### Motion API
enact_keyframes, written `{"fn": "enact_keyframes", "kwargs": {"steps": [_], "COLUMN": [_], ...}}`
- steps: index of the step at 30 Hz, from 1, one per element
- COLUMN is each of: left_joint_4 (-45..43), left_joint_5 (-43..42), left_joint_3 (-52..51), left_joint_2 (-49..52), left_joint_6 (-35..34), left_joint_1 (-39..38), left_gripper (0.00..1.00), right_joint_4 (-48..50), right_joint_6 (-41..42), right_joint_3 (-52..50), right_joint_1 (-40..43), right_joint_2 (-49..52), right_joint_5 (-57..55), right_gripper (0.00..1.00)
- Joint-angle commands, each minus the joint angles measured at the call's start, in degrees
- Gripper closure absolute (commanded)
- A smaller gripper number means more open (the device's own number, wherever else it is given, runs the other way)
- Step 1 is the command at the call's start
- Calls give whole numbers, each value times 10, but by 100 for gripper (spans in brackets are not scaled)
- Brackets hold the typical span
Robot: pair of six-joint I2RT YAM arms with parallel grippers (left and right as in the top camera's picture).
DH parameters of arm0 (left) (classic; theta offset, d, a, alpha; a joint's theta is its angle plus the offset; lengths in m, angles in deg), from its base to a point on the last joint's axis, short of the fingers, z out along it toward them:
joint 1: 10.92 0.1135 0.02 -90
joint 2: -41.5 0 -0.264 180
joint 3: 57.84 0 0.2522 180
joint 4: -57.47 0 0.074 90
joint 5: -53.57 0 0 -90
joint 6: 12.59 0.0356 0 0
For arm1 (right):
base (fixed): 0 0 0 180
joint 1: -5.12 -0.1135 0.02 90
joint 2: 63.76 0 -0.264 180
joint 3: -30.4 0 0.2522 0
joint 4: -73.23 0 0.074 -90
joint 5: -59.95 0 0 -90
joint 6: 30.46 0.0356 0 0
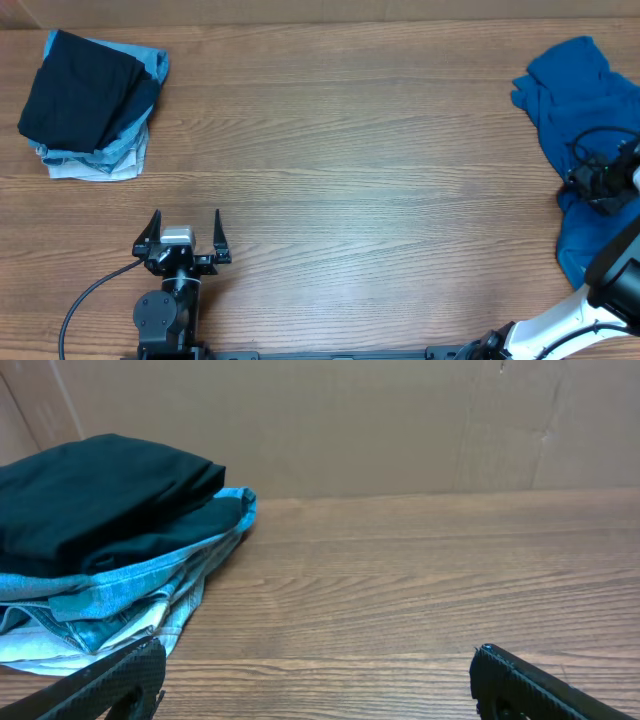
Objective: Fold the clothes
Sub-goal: 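Reach the right gripper to the teal shirt and grasp its edge, then lift the teal shirt with the right gripper and drag it to table center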
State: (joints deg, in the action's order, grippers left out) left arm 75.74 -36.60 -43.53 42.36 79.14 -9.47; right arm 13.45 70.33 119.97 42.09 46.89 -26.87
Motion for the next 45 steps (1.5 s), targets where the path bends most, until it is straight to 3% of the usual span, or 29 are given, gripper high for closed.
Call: {"fn": "enact_keyframes", "kwargs": {"steps": [1,6,8,11,14,22,26,30,37,45], "left_joint_4": [-1,-1,-1,-1,-1,-1,-1,-1,-1,-1], "left_joint_5": [6,6,5,6,6,6,6,6,6,6], "left_joint_3": [-3,-3,-3,-3,-3,-3,-3,-3,-3,-3], "left_joint_2": [-6,-6,-6,-6,-6,-6,-6,-6,-6,-6], "left_joint_6": [11,10,10,10,11,10,11,10,11,10], "left_joint_1": [-6,-6,-6,-6,-6,-6,-6,-6,-6,-6], "left_gripper": [0,0,0,0,0,0,0,0,0,0], "right_joint_4": [6,36,35,33,11,-118,-223,-300,-245,-116], "right_joint_6": [-12,-12,-12,-12,-6,-6,-8,-19,-12,-3], "right_joint_3": [-6,-35,-35,-35,-17,130,264,370,367,350], "right_joint_1": [-4,-4,-4,-4,-4,-4,-14,-73,-269,-454], "right_joint_2": [6,6,6,6,6,6,6,6,6,23], "right_joint_5": [-9,-9,-10,-9,-9,15,51,72,72,72], "right_gripper": [38,42,59,68,96,96,96,96,96,96]}}
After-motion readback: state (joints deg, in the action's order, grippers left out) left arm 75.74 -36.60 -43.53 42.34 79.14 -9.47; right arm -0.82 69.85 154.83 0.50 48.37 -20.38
